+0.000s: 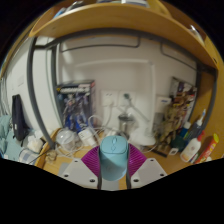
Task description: Arrange mouse
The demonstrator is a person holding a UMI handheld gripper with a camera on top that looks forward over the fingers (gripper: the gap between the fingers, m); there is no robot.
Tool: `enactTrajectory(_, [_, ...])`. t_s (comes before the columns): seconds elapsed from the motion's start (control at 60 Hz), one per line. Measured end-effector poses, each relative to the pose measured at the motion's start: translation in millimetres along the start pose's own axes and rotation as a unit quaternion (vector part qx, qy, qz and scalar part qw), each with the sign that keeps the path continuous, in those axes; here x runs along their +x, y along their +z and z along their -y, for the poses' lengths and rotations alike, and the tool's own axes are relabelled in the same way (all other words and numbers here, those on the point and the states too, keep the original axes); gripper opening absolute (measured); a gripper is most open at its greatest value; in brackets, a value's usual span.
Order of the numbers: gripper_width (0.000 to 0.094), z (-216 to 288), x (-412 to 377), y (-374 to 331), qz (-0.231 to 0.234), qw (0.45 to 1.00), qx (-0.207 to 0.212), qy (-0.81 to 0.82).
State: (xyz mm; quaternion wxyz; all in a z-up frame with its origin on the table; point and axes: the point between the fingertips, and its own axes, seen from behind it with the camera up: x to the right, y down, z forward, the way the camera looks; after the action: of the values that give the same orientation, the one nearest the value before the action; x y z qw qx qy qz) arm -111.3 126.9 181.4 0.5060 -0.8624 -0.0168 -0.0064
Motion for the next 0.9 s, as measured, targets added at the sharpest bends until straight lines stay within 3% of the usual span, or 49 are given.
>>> enactTrajectory(0.3, [0.0327, -145.9, -99.1, 39.4, 0.035, 0.992, -0.124, -0.013])
enactTrajectory(0.467, [0.0343, -198.2, -107.8, 47.0, 0.035, 0.986, -0.164, -0.019])
enactTrajectory(0.5, [0.0346, -195.9, -108.3, 48.7, 0.035, 0.987, -0.154, -0.012])
enactTrajectory(0.717, [0.0548, -194.9, -107.9, 49.7, 0.051, 0.985, -0.163, 0.009])
enactTrajectory(0.733, [0.0663, -193.4, -106.2, 49.4, 0.048, 0.985, -0.163, 0.011])
enactTrajectory(0.817, [0.0917, -171.0, -93.5, 42.0, 0.029, 0.989, -0.142, 0.009])
enactTrajectory(0.85, [0.0862, -158.2, -90.6, 36.1, 0.026, 0.991, -0.130, 0.008])
enactTrajectory(0.9, [0.0857, -138.3, -88.3, 22.6, 0.032, 0.993, -0.116, 0.006])
